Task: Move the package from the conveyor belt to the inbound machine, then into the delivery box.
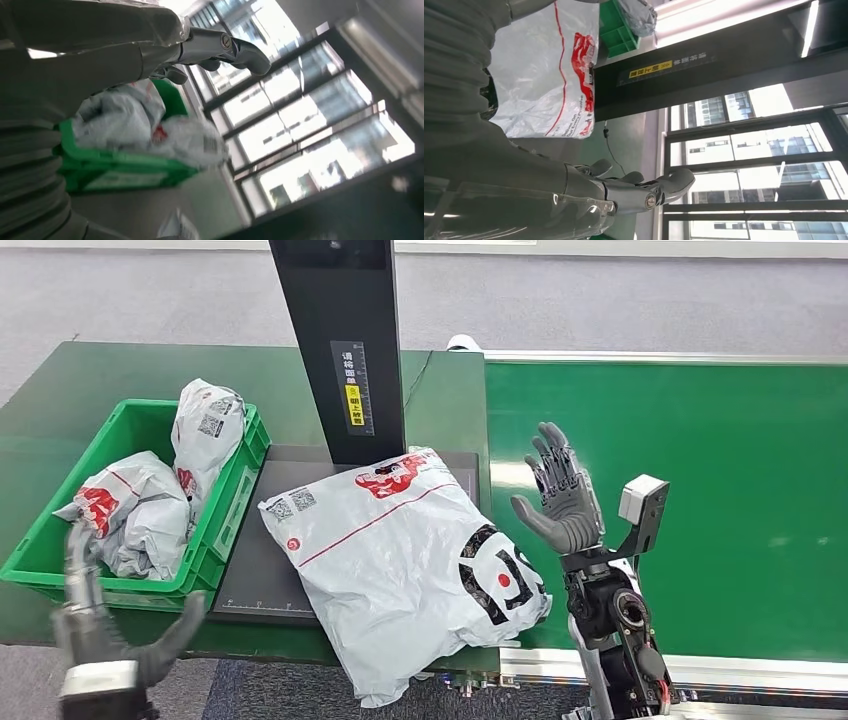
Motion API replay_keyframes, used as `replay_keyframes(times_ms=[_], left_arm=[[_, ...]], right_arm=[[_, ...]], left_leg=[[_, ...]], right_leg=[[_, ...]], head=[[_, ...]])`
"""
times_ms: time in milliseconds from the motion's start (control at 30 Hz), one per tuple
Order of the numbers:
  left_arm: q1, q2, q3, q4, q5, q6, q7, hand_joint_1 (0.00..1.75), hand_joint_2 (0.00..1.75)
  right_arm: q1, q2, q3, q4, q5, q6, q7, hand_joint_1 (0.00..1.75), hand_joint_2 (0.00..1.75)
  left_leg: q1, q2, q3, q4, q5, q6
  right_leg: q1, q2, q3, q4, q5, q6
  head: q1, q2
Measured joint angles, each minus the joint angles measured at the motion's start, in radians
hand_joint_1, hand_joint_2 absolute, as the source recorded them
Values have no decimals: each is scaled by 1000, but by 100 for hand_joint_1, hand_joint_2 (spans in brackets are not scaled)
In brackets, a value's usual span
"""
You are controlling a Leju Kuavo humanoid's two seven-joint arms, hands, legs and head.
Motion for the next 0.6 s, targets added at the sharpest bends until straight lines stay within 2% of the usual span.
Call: replay_keyframes(times_ms=[100,200,333,433,600], left_arm=[[-89,31,-127,92,-159,-29,74,0,175],[-198,63,-270,209,-227,-49,111,0,175],[-312,99,-442,346,-219,-111,127,0,175],[-369,115,-563,435,-191,-158,123,0,175],[-438,117,-705,553,-168,-191,127,0,175]], right_arm=[[-11,17,1,9,-15,21,-17,0,175],[-15,36,3,17,-45,35,-43,0,175],[7,55,7,7,-86,39,-58,0,175],[39,64,12,-5,-101,36,-60,0,175],[71,77,13,-21,-108,23,-61,0,175]], left_leg=[[0,0,1,0,0,0],[0,0,1,0,1,0],[0,0,1,0,1,0],[0,1,0,0,0,0],[0,1,-2,0,0,0]], right_leg=[[0,0,1,0,1,0],[0,0,1,0,1,0],[0,0,0,0,1,0],[0,1,-1,0,1,0],[0,1,-2,0,1,0]], head=[[0,0],[0,0],[0,0],[0,0],[0,0]])
